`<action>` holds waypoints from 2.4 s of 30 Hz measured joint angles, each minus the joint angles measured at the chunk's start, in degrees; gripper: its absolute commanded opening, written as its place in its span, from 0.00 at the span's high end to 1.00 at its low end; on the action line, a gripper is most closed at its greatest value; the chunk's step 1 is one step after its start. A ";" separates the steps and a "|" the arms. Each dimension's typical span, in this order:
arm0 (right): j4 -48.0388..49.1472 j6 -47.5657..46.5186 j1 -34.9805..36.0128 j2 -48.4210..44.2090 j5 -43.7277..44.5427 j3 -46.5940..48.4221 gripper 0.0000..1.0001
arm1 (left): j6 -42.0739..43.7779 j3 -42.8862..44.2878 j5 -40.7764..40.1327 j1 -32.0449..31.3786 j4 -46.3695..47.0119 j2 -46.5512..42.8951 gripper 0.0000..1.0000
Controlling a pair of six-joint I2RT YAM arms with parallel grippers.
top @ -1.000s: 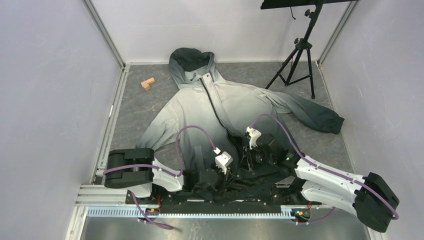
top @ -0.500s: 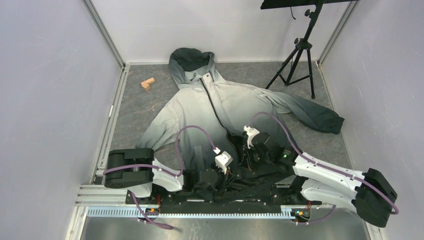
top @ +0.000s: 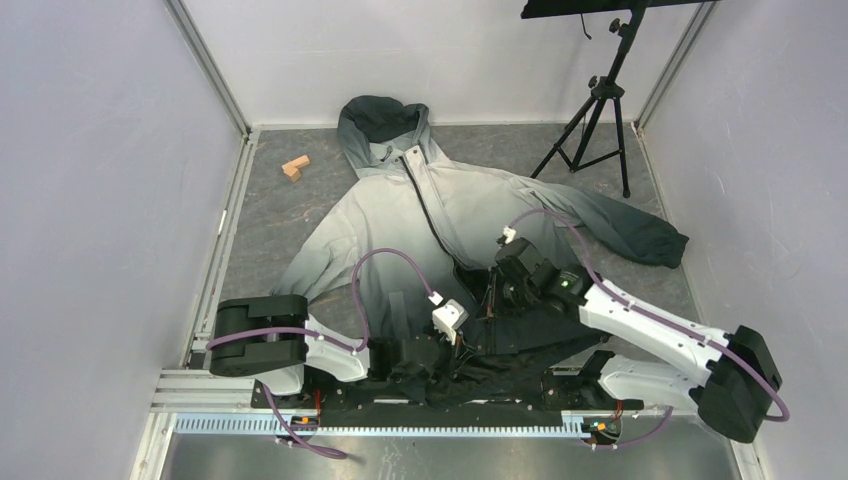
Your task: Zip up the jacket
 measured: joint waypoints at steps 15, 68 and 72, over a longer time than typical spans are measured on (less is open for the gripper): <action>7.63 -9.84 -6.19 -10.38 -2.82 -9.01 0.46 | 0.00 -0.37 0.00 0.00 -0.28 -0.02 0.98; 4.68 -13.88 11.43 1.90 13.42 -7.34 0.81 | 0.02 -0.35 1.01 0.02 -0.33 0.00 0.98; 4.70 -12.98 11.52 2.03 13.84 -7.34 0.98 | 0.02 -0.35 1.03 0.02 -0.33 0.00 0.98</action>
